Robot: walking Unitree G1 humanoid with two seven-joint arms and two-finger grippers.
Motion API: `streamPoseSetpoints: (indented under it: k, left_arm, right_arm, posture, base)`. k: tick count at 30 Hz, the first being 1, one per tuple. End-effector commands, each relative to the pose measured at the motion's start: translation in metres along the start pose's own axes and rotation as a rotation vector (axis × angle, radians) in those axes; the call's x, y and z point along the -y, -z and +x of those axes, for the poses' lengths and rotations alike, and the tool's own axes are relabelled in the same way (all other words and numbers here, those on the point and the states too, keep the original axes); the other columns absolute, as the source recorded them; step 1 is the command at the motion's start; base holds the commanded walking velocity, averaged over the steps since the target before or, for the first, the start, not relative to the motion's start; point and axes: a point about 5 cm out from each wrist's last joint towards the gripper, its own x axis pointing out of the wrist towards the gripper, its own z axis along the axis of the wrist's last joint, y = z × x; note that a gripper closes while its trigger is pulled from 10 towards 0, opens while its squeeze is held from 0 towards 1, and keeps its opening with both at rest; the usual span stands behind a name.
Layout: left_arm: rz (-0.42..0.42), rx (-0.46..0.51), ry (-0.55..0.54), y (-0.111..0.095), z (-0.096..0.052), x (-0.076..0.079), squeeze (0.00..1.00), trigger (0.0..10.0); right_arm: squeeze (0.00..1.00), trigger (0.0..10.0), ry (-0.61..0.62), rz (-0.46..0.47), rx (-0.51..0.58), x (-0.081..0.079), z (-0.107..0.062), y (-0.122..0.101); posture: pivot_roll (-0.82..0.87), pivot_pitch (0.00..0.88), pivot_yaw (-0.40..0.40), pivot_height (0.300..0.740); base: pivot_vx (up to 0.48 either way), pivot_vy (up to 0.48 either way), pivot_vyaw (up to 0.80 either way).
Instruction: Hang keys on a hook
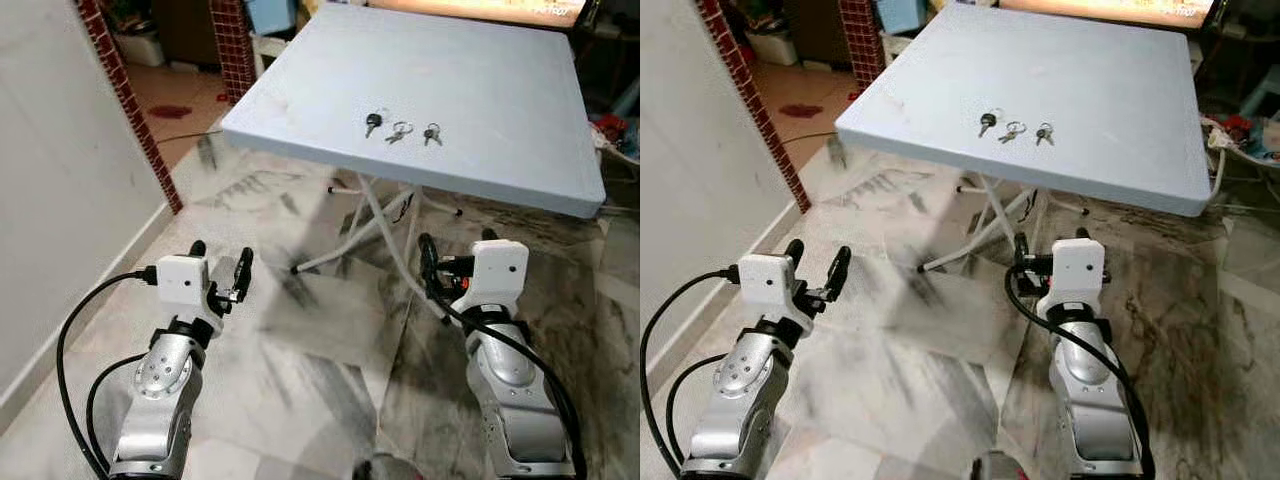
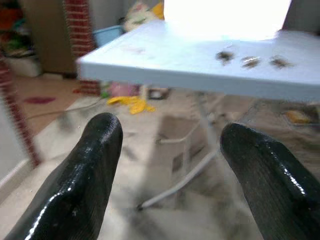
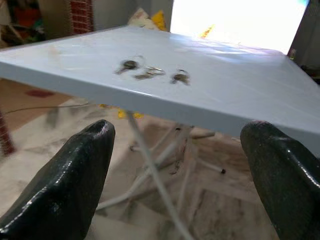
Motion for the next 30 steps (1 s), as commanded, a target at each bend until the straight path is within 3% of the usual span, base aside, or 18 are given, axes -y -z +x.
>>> streamPoseSetpoints:
  k: [1, 10, 21, 30]
  left_arm:
    - [0.021, -0.004, -0.016, -0.001, -0.0016, -0.0078, 0.0, 10.0]
    - [0.021, -0.008, -0.012, 0.0004, -0.0014, -0.0067, 0.0, 10.0]
    - [0.021, -0.01, -0.014, 0.0009, -0.0015, -0.0075, 0.0, 10.0]
    - [0.024, -0.012, -0.017, 0.001, -0.0033, -0.0091, 0.0, 10.0]
  right_arm:
    - [0.0, 10.0, -0.002, 0.016, 0.014, -0.002, 0.0011, -0.0027]
    - [0.0, 10.0, -0.001, 0.02, 0.006, -0.0025, 0.0017, -0.0016]
    - [0.0, 10.0, -0.005, 0.026, 0.008, -0.0033, 0.0026, -0.0011]
    - [0.0, 10.0, -0.018, 0.024, 0.011, -0.0058, 0.0021, -0.001]
  posture:
    - [-0.05, 0.141, 0.024, 0.74]
    - [-0.05, 0.14, 0.024, 0.74]
    - [-0.05, 0.138, 0.023, 0.74]
    - [-0.05, 0.136, 0.024, 0.74]
  base:
    - [0.48, 0.0, 0.0]
    - [0.48, 0.0, 0.0]
    - [0.48, 0.0, -0.74]
    - [0.48, 0.0, 0.0]
